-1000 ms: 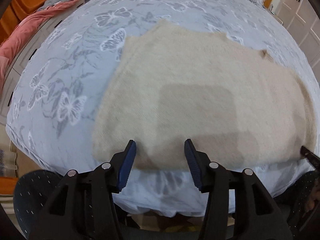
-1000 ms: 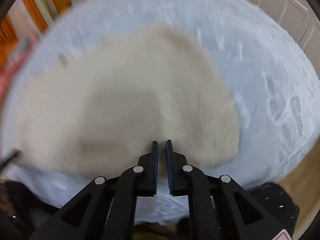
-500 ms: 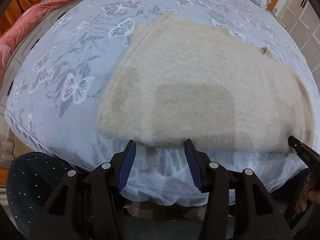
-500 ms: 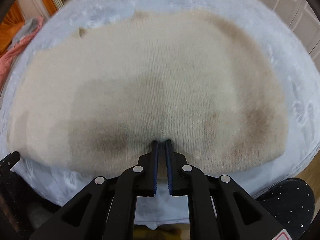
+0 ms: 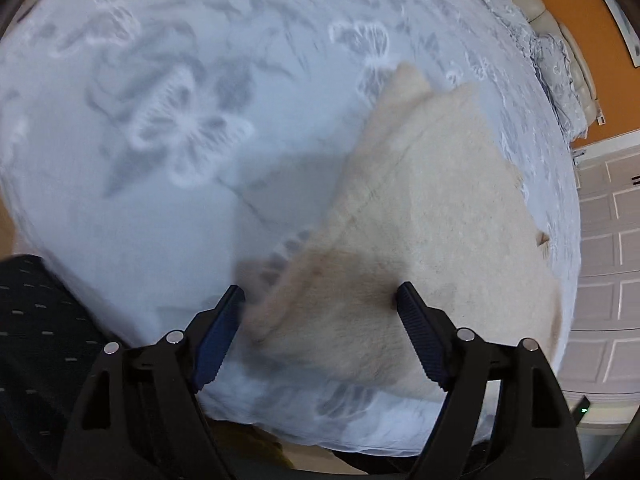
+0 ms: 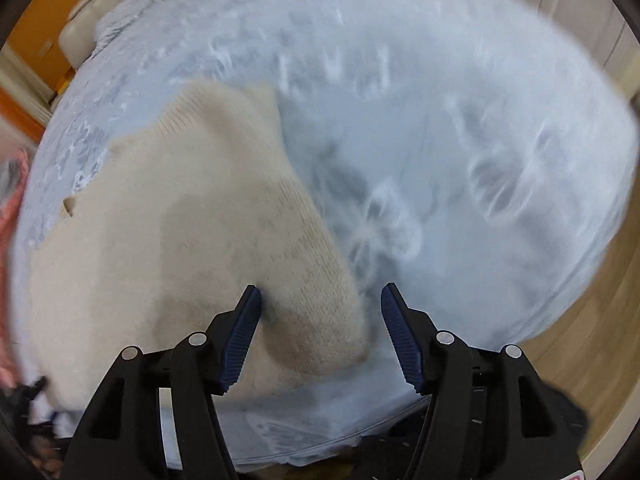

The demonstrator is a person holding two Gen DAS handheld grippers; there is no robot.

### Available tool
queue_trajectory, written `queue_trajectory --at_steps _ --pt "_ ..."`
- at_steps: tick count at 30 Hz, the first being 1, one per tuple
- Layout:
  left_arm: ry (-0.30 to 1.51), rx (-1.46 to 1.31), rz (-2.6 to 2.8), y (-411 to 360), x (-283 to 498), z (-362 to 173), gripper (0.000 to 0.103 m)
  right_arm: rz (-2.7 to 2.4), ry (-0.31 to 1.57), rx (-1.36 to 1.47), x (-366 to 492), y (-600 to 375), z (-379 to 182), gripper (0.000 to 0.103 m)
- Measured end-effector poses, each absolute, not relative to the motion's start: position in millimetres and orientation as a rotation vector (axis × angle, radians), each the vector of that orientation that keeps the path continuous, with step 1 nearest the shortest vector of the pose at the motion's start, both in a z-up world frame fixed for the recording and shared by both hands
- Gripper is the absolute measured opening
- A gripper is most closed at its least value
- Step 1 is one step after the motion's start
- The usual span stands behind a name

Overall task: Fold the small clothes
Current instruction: 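Lift the hem with both grippers and fold it toward the collar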

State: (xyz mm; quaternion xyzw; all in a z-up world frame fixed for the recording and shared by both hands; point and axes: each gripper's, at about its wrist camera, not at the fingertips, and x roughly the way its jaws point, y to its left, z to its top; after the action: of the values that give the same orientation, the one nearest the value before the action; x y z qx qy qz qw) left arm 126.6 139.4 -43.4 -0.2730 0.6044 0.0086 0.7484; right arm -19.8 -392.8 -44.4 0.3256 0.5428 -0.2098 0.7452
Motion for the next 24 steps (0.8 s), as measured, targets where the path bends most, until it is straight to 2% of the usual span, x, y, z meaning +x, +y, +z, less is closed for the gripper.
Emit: queue_trajectory --at_steps 1,2,3,6,10,13,16,17,19,20,21,23,24 --pt "1.314 -0.565 0.022 134 129 -43 0.077 -0.437 1.186 0.738 -20 -391 -48 0.056" --pt "1.308 -0.538 0.018 129 130 -41 0.061 -0.407 1.168 0.761 -19 -391 -48 0.033" --pt "1.307 -0.532 -0.028 123 132 -36 0.03 -0.369 1.163 0.776 -17 -388 -44 0.024" --pt "1.303 -0.567 -0.076 130 132 -13 0.021 -0.336 1.118 0.717 -19 -382 -10 0.019" --pt "1.281 -0.532 -0.173 147 108 33 0.02 -0.268 1.078 0.652 -51 -373 40 0.017" --pt "1.33 -0.451 -0.164 155 77 35 0.02 -0.281 1.155 0.592 -67 -364 34 0.017" --pt "1.411 -0.415 -0.127 162 60 5 0.023 -0.315 1.292 0.551 -87 -350 -7 0.021" --pt "1.417 -0.403 -0.097 161 56 1 0.022 -0.343 1.29 0.526 -84 -348 -7 0.017" --pt "1.366 -0.358 -0.055 159 54 14 0.023 -0.377 1.21 0.519 -82 -354 14 0.024" --pt "1.29 -0.341 -0.053 159 57 33 0.032 -0.398 1.168 0.51 -83 -356 24 0.028" --pt "1.242 -0.329 -0.05 156 57 48 0.054 -0.42 1.104 0.478 -79 -358 42 0.031" --pt "1.132 -0.309 -0.043 152 72 73 0.078 -0.409 1.022 0.432 -64 -365 62 0.049" --pt "1.096 -0.312 -0.067 148 87 82 0.081 -0.39 1.007 0.421 -54 -367 65 0.053"
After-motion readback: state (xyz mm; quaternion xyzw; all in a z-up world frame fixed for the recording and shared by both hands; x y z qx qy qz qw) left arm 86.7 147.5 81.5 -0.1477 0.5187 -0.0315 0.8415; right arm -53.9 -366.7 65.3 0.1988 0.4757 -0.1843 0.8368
